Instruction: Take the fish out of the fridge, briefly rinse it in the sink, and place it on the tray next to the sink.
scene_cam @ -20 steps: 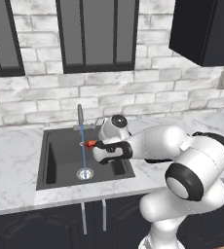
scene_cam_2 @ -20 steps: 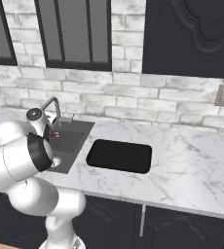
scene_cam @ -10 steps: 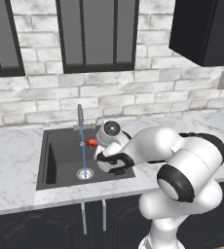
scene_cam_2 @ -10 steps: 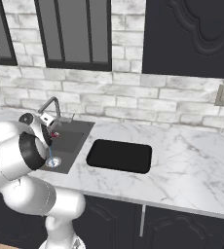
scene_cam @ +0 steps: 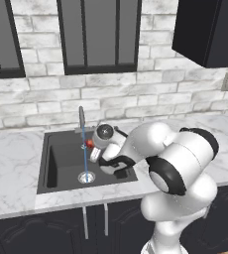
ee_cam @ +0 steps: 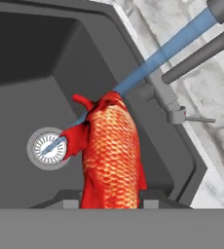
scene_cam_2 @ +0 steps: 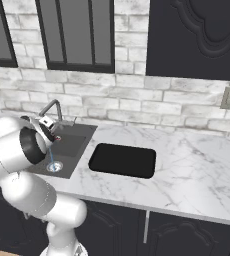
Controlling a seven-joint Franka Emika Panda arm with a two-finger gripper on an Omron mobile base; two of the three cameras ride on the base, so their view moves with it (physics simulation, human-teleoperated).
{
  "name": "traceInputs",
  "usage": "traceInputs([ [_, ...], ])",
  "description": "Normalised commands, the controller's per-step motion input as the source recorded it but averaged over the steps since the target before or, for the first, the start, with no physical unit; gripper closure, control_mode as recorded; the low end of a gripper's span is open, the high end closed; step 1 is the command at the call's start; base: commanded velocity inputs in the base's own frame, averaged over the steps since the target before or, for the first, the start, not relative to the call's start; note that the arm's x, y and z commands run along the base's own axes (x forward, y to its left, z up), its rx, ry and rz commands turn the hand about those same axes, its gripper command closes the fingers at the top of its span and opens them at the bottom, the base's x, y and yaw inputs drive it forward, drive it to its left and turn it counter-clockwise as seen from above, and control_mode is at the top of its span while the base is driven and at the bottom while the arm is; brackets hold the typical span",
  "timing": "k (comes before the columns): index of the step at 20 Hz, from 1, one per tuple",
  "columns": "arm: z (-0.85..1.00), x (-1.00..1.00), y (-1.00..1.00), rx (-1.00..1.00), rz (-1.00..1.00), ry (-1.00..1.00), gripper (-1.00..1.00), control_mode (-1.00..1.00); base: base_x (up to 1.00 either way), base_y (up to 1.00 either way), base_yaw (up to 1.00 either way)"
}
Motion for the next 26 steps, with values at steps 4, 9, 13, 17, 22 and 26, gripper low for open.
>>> traceInputs([
  [4, 0.00, 0.30, 0.23, 0.00, -0.03, 0.00, 1.00, -1.00, 0.00, 0.00, 0.00],
  [9, 0.00, 0.16, 0.07, 0.00, -0.01, 0.00, 1.00, -1.00, 0.00, 0.00, 0.00],
  [13, 0.00, 0.00, -0.18, 0.00, -0.01, 0.00, 1.00, -1.00, 0.00, 0.00, 0.00],
  [17, 0.00, 0.03, -0.04, 0.00, -0.07, 0.00, 1.00, -1.00, 0.00, 0.00, 0.00],
  [22, 0.01, 0.00, 0.05, 0.00, -0.02, 0.00, 1.00, -1.00, 0.00, 0.00, 0.00],
  [26, 0.00, 0.23, 0.41, 0.00, -0.03, 0.00, 1.00, -1.00, 0.00, 0.00, 0.00],
])
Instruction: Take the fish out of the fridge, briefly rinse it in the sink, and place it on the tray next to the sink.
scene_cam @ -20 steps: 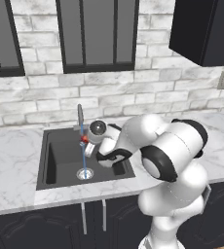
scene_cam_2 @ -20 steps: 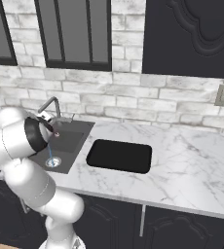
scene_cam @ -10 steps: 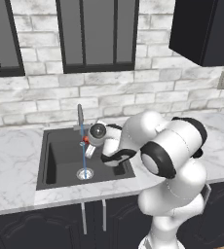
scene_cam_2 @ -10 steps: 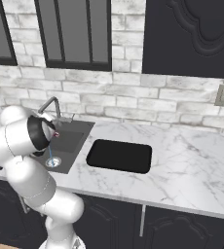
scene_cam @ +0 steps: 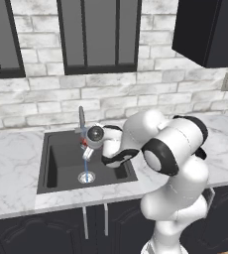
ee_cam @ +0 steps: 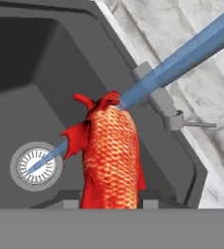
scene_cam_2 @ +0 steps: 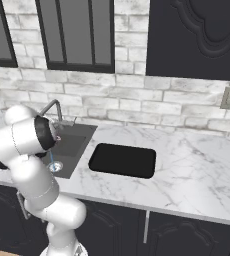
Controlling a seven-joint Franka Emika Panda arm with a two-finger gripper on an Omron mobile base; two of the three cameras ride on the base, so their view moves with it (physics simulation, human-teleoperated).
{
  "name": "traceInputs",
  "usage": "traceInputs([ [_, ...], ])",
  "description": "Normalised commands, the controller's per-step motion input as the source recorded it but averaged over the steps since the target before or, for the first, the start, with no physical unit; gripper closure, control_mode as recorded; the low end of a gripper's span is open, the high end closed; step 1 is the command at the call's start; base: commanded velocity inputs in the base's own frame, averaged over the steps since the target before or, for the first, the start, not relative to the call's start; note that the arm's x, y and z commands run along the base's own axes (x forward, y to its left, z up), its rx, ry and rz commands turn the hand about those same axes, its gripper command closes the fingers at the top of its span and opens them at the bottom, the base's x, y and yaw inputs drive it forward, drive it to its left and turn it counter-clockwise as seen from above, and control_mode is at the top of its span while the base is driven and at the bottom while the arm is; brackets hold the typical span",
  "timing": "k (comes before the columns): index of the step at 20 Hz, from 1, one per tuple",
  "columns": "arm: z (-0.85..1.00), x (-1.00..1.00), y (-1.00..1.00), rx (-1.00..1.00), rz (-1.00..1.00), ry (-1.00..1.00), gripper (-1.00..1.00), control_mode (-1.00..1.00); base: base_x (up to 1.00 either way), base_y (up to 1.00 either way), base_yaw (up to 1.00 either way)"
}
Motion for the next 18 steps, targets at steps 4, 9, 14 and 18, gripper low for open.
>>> traceInputs([
  [4, 0.00, 0.42, 0.15, 0.00, -0.02, 0.00, 1.00, -1.00, 0.00, 0.00, 0.00],
  [9, -0.12, 0.03, 0.00, 0.00, 0.00, 0.00, 1.00, -1.00, 0.00, 0.00, 0.00],
  [14, -0.03, 0.10, 0.00, 0.00, 0.00, 0.00, 1.00, -1.00, 0.00, 0.00, 0.00],
  [18, 0.00, 0.02, 0.00, 0.00, 0.00, 0.00, 1.00, -1.00, 0.00, 0.00, 0.00],
])
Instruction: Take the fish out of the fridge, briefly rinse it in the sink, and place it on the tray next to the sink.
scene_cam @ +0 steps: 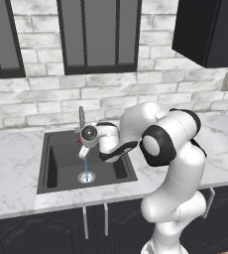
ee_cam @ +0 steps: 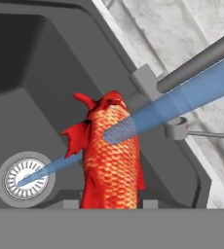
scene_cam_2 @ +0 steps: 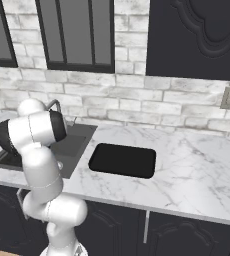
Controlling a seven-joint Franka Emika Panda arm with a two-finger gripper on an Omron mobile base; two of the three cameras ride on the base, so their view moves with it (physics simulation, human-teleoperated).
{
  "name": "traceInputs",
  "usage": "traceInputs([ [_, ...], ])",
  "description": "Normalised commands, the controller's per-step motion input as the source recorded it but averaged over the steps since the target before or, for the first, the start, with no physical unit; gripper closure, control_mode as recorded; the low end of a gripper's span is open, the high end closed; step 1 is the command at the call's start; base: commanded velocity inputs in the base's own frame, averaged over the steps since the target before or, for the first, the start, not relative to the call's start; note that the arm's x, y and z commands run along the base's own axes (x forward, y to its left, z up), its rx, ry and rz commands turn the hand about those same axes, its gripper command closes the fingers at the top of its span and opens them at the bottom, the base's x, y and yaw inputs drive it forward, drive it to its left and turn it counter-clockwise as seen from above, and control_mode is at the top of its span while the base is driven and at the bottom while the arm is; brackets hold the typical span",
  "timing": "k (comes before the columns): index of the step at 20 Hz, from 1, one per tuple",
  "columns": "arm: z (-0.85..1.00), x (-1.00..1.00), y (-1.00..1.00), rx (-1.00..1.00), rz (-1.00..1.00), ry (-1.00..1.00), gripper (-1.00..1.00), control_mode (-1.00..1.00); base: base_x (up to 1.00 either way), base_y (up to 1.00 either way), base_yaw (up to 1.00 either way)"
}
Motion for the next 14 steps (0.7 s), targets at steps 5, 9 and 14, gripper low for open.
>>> traceInputs([
  [5, 0.00, -0.44, 0.00, 0.00, -0.01, 0.09, 1.00, -1.00, 0.00, 0.00, 0.00],
  [9, 0.15, -0.91, -0.11, 0.05, -0.08, 0.06, 1.00, -1.00, 0.00, 0.00, 0.00],
  [14, 0.85, -0.84, -0.23, 0.08, -0.26, 0.00, 1.00, -1.00, 0.00, 0.00, 0.00],
])
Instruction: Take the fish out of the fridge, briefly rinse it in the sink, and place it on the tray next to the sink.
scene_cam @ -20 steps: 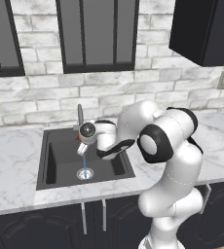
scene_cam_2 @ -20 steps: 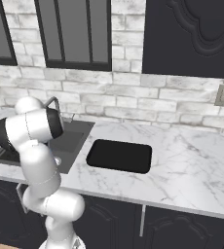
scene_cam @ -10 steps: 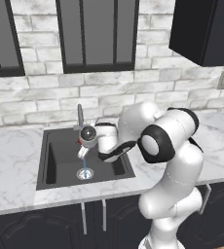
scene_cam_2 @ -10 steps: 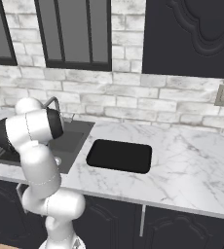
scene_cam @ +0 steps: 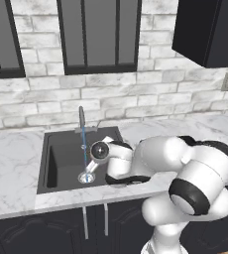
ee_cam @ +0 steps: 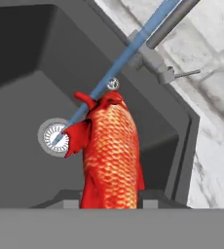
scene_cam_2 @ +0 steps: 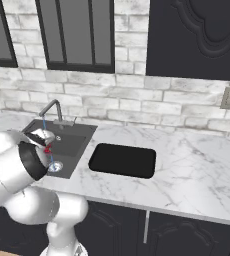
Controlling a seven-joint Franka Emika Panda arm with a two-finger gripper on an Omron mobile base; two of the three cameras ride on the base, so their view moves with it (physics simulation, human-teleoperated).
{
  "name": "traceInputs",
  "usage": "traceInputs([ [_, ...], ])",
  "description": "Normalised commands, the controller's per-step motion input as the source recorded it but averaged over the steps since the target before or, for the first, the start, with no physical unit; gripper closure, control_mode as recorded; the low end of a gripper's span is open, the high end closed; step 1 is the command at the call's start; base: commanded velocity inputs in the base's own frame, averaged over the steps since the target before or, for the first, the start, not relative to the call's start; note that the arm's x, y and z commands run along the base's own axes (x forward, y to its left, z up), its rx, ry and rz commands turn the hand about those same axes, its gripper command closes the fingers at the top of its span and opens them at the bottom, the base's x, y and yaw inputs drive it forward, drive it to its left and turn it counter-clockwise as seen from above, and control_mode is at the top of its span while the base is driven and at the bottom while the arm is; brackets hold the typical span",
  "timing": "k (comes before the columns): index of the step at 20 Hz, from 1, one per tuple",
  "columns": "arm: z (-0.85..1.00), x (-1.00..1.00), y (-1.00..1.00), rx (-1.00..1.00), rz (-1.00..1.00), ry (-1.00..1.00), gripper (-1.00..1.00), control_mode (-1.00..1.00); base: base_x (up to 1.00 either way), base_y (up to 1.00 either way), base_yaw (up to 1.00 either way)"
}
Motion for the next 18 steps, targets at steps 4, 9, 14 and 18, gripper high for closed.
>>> traceInputs([
  [4, 1.00, -0.57, -0.18, 0.02, -0.31, 0.04, 1.00, -1.00, 0.00, 0.00, 0.00],
  [9, 1.00, -0.39, -0.11, 0.00, -0.36, 0.14, 1.00, -1.00, 0.00, 0.00, 0.00],
  [14, 1.00, -0.19, -0.14, 0.00, -0.39, 0.23, 1.00, -1.00, 0.00, 0.00, 0.00],
  [18, 0.56, -0.03, -0.68, 0.00, -0.39, 0.24, 1.00, -1.00, 0.00, 0.00, 0.00],
])
